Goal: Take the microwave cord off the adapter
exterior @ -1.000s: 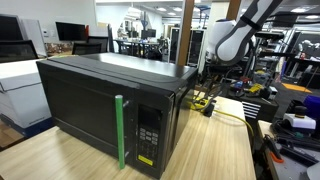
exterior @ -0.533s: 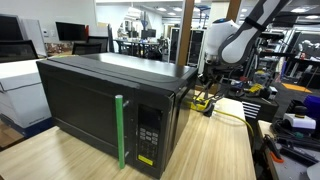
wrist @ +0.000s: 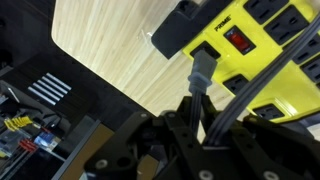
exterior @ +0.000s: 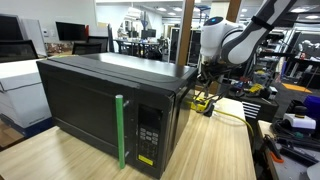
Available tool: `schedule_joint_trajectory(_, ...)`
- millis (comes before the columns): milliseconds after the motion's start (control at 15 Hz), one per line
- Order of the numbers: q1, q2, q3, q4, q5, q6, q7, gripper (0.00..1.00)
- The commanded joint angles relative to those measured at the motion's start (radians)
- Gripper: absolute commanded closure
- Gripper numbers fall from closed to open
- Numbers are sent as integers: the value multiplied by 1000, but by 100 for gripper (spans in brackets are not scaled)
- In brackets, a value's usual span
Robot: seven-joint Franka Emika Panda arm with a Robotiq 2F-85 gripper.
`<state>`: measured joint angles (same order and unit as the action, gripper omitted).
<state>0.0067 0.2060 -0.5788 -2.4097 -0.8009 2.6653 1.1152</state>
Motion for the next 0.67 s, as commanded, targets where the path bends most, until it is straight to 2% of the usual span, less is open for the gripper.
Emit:
schedule_joint_trajectory(0, -45, -160, 54, -34, -137, -136, 53, 95)
schedule_joint_trajectory(267, -141, -274, 163, -44, -102, -231, 29, 95)
schedule_joint_trajectory(600, -210, -360, 244, -70, -23, -211, -22, 95)
